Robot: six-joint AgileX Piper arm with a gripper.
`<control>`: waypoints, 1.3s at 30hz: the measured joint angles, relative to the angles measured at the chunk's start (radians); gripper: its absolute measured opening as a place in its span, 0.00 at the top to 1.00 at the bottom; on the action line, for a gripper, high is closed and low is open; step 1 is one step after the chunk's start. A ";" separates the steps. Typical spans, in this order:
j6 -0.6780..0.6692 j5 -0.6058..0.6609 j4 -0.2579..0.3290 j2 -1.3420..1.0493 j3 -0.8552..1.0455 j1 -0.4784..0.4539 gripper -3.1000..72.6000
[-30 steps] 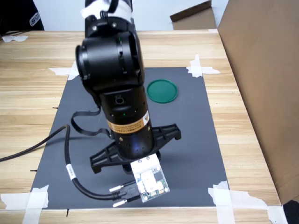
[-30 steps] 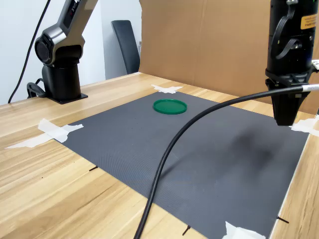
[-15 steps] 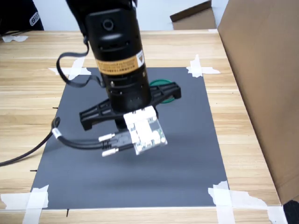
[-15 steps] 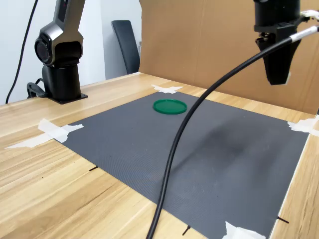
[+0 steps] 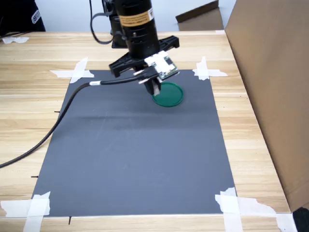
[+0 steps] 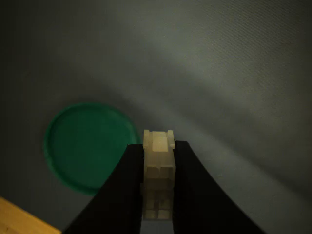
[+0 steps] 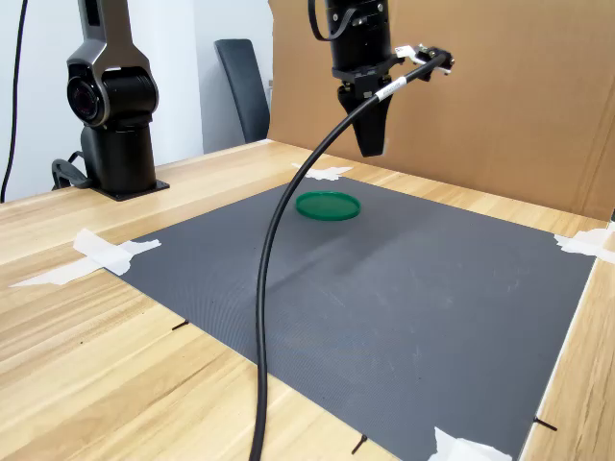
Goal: Grasp a white terminal and put it in the green lid.
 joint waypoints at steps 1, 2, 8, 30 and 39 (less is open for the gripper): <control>-0.006 -0.002 0.000 -0.016 0.029 0.028 0.84; -0.007 -0.003 -0.004 -0.027 0.048 0.046 0.84; -0.013 -0.032 -0.074 -0.079 0.191 0.140 0.84; -0.243 -0.206 -0.078 0.013 0.308 0.183 0.84; -0.248 -0.257 -0.078 0.016 0.308 0.183 0.74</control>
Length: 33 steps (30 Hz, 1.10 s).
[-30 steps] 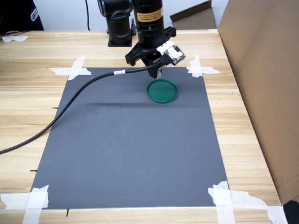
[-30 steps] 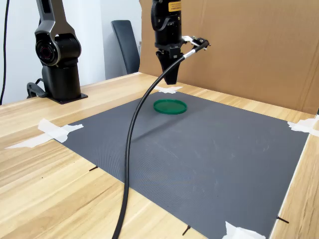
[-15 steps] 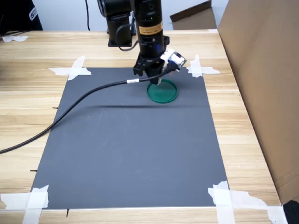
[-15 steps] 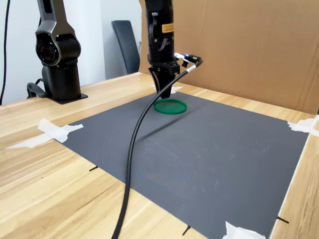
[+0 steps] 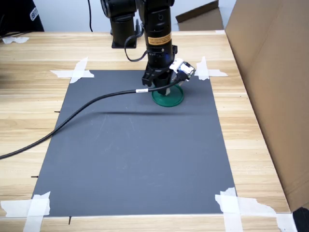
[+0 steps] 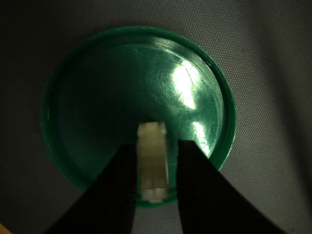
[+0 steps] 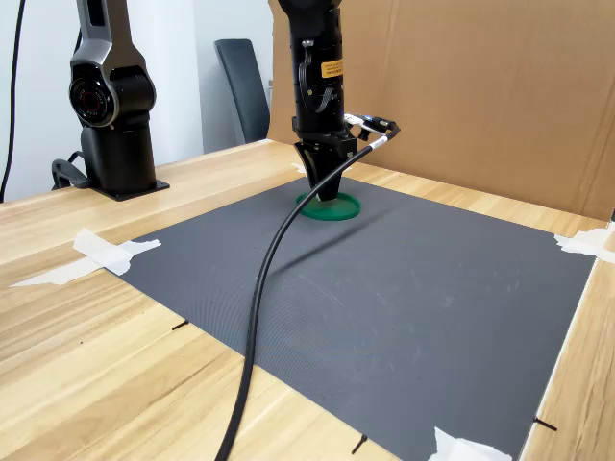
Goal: Grasp a white terminal and put it in the green lid.
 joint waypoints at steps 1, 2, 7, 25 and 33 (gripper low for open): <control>0.000 0.000 0.001 0.000 0.000 0.000 0.68; 0.000 -0.001 0.004 0.000 0.000 0.000 0.63; 0.014 -0.003 0.030 0.000 0.000 0.000 0.39; 0.244 0.022 0.047 -0.292 -0.104 0.000 0.88; 0.398 0.067 -0.029 -0.377 -0.191 -0.005 0.99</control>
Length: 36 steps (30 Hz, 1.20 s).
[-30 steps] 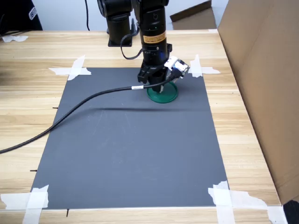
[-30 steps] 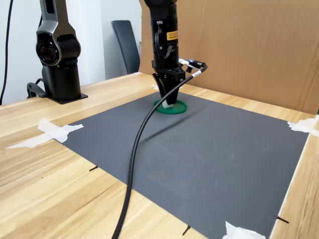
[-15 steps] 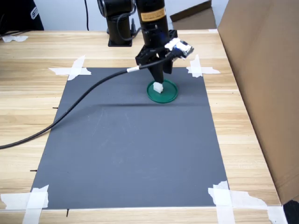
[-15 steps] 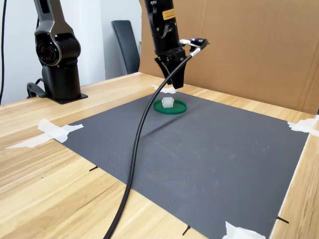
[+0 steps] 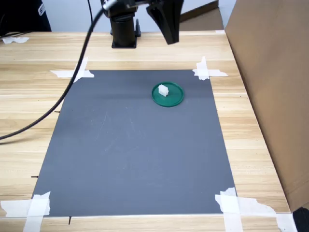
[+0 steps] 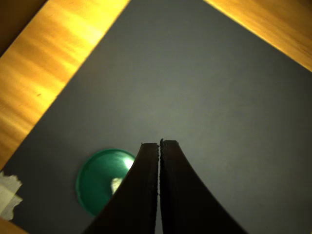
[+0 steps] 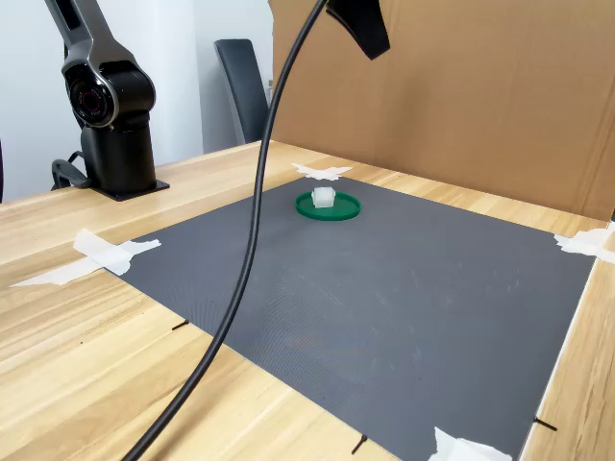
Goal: Grasp a white terminal and put it in the green lid.
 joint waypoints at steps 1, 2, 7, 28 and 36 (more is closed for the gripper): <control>0.026 0.004 -0.013 -0.016 -0.002 -0.023 0.99; 0.034 0.005 -0.017 -0.030 -0.002 -0.048 0.99; -0.008 -0.067 0.020 -0.147 -0.003 -0.284 0.99; 0.127 -0.145 0.101 -0.893 0.585 -0.433 0.99; 0.201 -0.179 0.039 -1.100 0.727 -0.433 0.99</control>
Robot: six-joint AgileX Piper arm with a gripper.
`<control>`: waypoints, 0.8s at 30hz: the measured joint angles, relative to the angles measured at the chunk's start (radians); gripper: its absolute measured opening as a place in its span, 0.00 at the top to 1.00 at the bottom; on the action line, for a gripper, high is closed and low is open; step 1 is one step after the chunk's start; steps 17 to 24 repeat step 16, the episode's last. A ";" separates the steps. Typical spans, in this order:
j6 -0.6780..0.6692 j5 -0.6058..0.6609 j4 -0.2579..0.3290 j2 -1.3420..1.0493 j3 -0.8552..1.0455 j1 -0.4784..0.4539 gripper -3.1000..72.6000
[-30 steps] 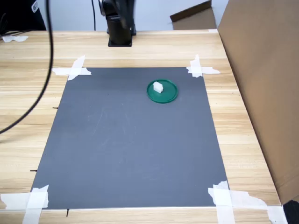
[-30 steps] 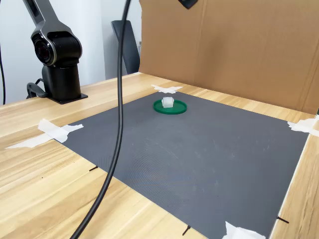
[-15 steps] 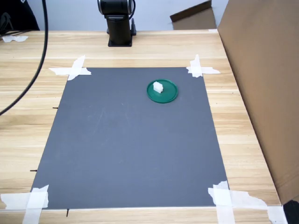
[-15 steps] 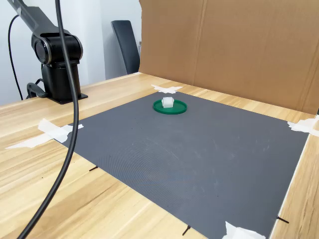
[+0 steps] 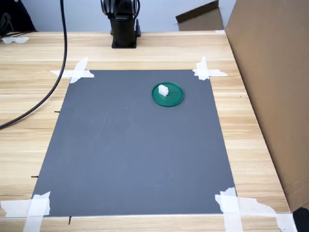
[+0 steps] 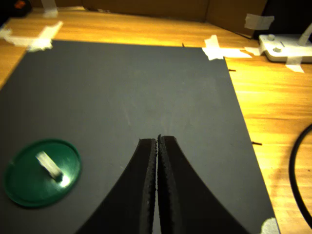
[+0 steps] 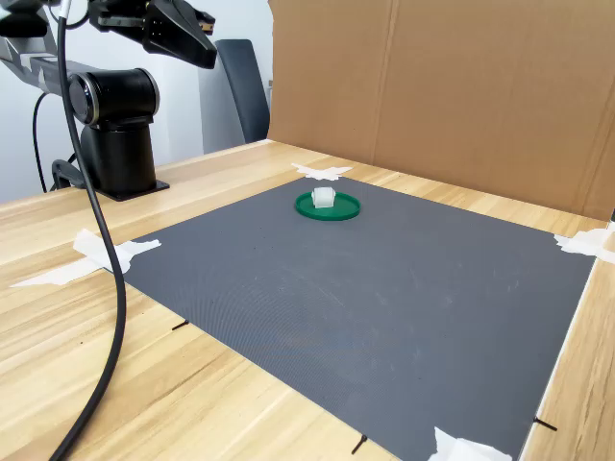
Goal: Grasp a white terminal and put it in the green lid.
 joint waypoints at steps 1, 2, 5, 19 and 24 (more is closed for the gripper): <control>-0.015 -0.007 -0.044 -0.055 0.039 0.000 0.99; -0.033 -0.004 -0.063 -0.086 0.087 0.000 0.99; -0.058 0.017 -0.063 -0.097 0.146 0.000 0.99; -0.089 0.008 -0.105 -0.098 0.237 0.000 0.99; -0.089 0.008 -0.105 -0.098 0.237 0.000 0.99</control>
